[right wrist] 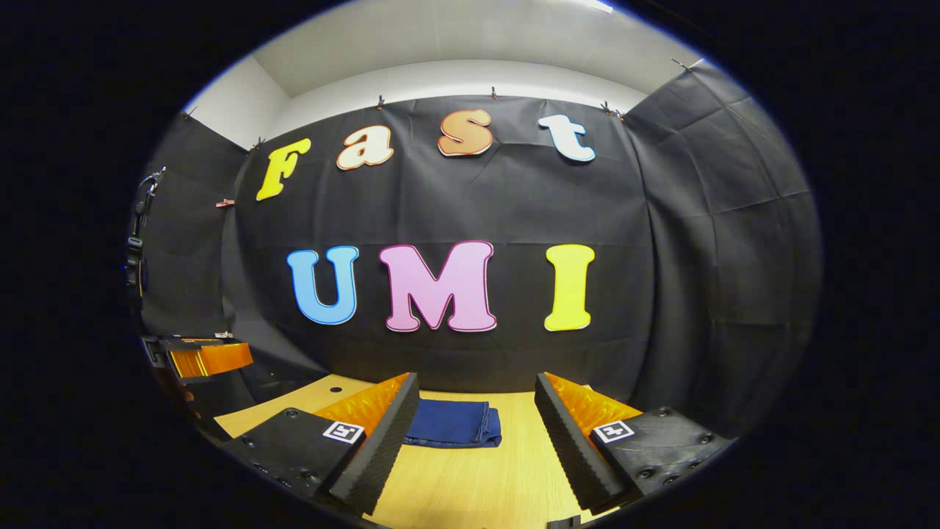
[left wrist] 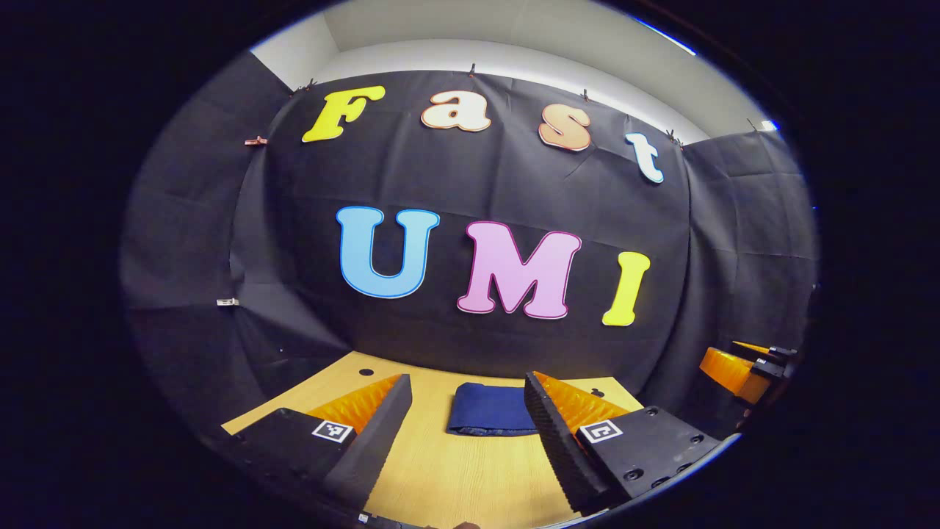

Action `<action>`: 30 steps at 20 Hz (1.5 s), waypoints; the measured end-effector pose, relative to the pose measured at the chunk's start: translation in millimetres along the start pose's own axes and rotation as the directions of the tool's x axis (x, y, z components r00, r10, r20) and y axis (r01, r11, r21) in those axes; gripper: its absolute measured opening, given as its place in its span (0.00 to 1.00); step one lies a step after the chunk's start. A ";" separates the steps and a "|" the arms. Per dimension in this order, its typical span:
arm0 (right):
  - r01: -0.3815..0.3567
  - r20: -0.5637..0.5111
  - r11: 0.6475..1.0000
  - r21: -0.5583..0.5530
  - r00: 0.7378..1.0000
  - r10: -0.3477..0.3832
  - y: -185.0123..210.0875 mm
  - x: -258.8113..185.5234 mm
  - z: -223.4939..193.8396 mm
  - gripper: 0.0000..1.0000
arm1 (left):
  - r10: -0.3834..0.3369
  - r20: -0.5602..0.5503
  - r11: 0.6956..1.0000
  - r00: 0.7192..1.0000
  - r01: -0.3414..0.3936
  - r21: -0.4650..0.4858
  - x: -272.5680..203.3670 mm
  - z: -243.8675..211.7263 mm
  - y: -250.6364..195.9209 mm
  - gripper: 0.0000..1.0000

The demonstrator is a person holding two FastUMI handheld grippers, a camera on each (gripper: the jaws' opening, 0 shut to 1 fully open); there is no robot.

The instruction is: Grasp the waist and the cuffs of the jeans and fold them to make the two legs overlap; first hold the waist and fold one-third of the jeans toward the cuffs, then hold the cuffs and fold the remaining one-third in the same direction to finish folding.

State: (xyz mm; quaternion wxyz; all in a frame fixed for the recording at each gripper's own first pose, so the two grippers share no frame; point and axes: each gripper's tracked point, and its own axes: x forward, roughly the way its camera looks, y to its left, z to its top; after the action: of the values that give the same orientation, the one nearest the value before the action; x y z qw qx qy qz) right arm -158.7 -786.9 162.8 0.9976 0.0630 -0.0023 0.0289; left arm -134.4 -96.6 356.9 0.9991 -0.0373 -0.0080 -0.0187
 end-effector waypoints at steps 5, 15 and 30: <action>-0.013 -0.031 0.999 -0.050 0.999 0.011 30.7 -6.4 -15.9 0.97 | -0.011 0.018 0.998 1.000 0.010 0.070 -2.8 -0.8 18.2 0.96; -0.036 -0.037 0.995 -0.092 0.999 0.033 75.5 -12.3 -26.2 0.97 | -0.124 -0.032 0.989 0.992 0.126 0.072 -18.2 -26.6 27.8 0.96; -0.034 -0.087 0.988 -0.152 0.996 0.021 92.7 -31.1 -46.7 0.97 | -0.194 -0.020 0.970 0.981 0.195 0.143 -26.4 -38.0 28.9 0.96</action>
State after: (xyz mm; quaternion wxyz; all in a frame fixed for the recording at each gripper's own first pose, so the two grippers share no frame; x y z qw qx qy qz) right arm -195.1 -691.0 127.9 0.9982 -0.0151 0.0370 0.0449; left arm -159.2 -69.7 316.4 0.9926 0.0363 -0.0100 -0.1159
